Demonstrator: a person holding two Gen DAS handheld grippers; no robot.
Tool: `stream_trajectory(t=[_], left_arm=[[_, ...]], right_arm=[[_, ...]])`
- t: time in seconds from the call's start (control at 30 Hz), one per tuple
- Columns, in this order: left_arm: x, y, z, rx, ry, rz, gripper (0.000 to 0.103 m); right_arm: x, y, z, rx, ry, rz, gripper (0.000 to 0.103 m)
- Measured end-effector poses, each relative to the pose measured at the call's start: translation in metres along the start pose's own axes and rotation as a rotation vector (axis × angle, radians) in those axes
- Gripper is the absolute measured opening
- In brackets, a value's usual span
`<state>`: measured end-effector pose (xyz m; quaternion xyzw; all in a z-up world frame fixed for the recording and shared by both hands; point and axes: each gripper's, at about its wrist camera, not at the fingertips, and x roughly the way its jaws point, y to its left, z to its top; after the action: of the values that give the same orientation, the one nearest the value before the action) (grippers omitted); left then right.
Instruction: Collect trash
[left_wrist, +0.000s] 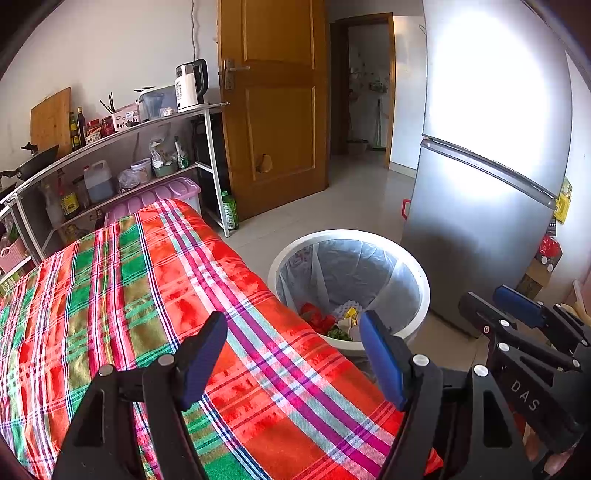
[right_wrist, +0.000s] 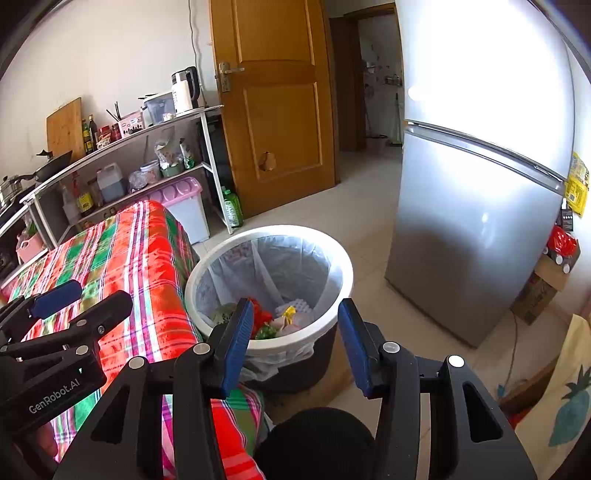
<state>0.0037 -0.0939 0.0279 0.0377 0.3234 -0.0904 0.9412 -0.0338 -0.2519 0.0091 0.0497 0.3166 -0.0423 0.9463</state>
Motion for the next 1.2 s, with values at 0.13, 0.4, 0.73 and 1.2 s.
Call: stream_trajectory(t=[0.13,0.4,0.73,1.2], left_arm=[[0.0004,0.0001,0.0001,-0.001,-0.001,0.002,0.076],[0.0004,0.0003,0.0001,0.002,0.003,0.002,0.076],[0.0008,0.0002,0.0004,0.001,0.005,0.002,0.076],[0.0020,0.0019,0.0007,-0.006,0.005,0.003,0.076]], right_arm=[[-0.0003,0.0008,0.0003,-0.001,-0.001,0.001,0.049],[0.0006,0.0005,0.0014,-0.003,0.001,0.005,0.049],[0.0011,0.0006,0.0012,-0.001,0.000,0.003,0.049],[0.0017,0.0016,0.0017,-0.005,0.001,0.007,0.049]])
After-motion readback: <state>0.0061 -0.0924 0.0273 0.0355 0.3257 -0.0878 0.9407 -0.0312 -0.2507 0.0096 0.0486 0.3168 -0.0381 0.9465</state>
